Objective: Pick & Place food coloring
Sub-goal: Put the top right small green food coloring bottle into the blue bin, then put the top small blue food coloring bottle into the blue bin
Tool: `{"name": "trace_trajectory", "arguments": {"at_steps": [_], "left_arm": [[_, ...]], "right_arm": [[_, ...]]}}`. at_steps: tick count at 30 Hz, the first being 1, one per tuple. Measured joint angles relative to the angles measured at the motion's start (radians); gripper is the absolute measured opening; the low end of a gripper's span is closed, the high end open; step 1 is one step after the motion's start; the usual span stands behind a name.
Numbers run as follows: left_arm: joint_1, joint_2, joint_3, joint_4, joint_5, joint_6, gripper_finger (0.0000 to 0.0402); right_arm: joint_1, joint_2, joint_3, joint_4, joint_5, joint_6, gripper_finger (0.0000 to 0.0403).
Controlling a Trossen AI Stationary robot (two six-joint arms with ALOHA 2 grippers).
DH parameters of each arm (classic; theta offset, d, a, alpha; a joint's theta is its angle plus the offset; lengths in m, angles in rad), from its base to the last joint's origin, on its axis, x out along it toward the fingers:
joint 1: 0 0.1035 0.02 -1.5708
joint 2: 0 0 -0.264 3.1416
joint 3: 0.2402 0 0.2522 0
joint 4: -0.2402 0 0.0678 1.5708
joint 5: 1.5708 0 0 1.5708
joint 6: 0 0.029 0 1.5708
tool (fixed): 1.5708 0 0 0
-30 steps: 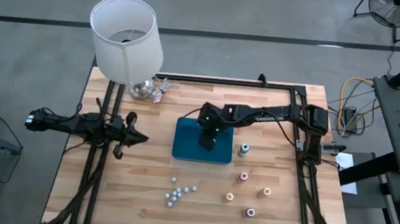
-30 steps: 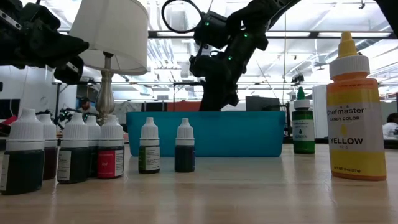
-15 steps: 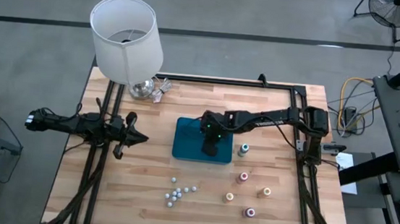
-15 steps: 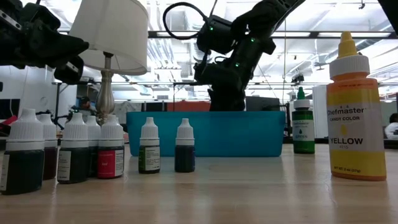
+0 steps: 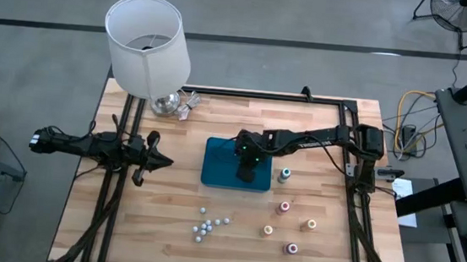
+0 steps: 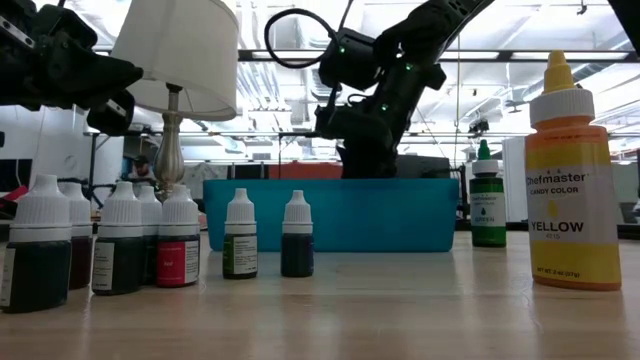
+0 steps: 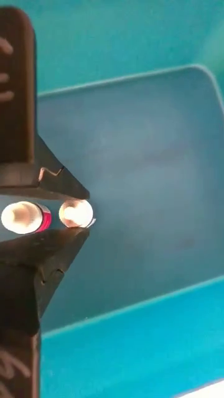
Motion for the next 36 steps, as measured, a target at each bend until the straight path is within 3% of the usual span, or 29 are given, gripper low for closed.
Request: {"name": "trace_trajectory", "arguments": {"at_steps": [16, 36], "left_arm": [[0.000, 0.000, 0.000, 0.000, 0.000, 0.000, 0.0000], [0.000, 0.000, 0.000, 0.000, 0.000, 0.000, 0.0000]], "right_arm": [[0.000, 0.001, -0.004, -0.003, -0.001, 0.024, 0.0148], [0.032, -0.118, 0.006, -0.013, 0.003, -0.008, 0.0155]]}}
